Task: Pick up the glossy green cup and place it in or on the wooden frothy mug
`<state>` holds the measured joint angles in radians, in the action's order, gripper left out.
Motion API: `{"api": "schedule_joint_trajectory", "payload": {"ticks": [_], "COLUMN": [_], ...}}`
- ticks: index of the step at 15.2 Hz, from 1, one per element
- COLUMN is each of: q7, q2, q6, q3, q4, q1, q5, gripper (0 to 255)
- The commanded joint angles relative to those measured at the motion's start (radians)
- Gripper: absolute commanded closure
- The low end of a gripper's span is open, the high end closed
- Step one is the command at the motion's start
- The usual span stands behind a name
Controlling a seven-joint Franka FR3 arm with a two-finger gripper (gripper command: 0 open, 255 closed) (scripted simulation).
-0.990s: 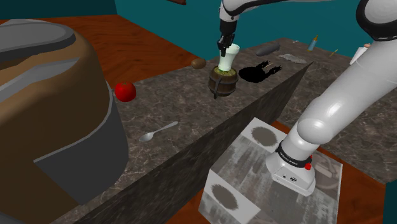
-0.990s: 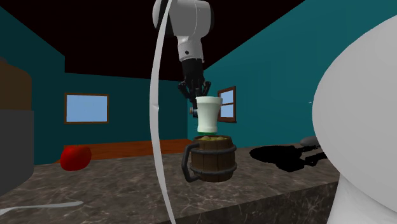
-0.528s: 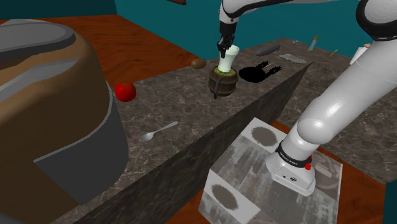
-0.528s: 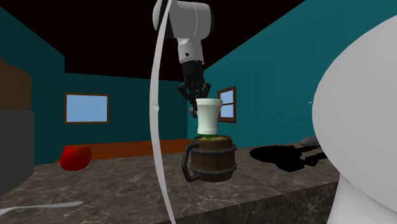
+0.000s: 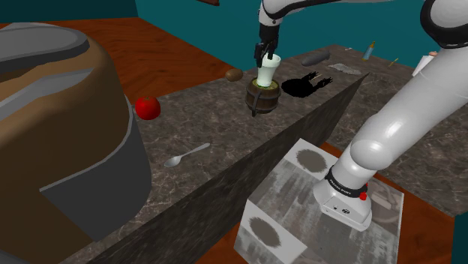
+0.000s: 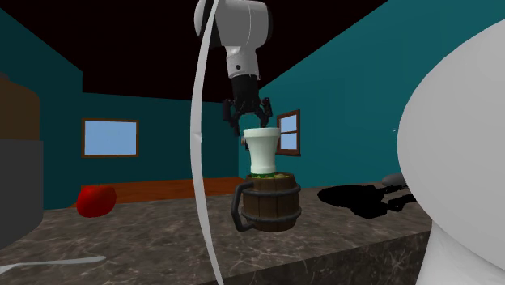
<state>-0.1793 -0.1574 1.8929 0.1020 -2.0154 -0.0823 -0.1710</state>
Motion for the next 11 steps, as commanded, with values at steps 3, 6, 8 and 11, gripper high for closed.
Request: {"api": "schedule_joint_trajectory", "payload": {"ticks": [3,6,8,11], "q7": [0.000,0.000,0.000,0.000], "q2": [-0.007,-0.007,-0.007,-0.007], "q6": [-0.112,-0.112,-0.112,-0.112], "q3": [-0.011,-0.011,-0.011,-0.011], "q4": [0.103,0.103,0.103,0.103], "q1": [0.008,0.008,0.008,0.008], "q5": [0.006,0.006,0.006,0.006], "gripper": [0,0,0,0]}}
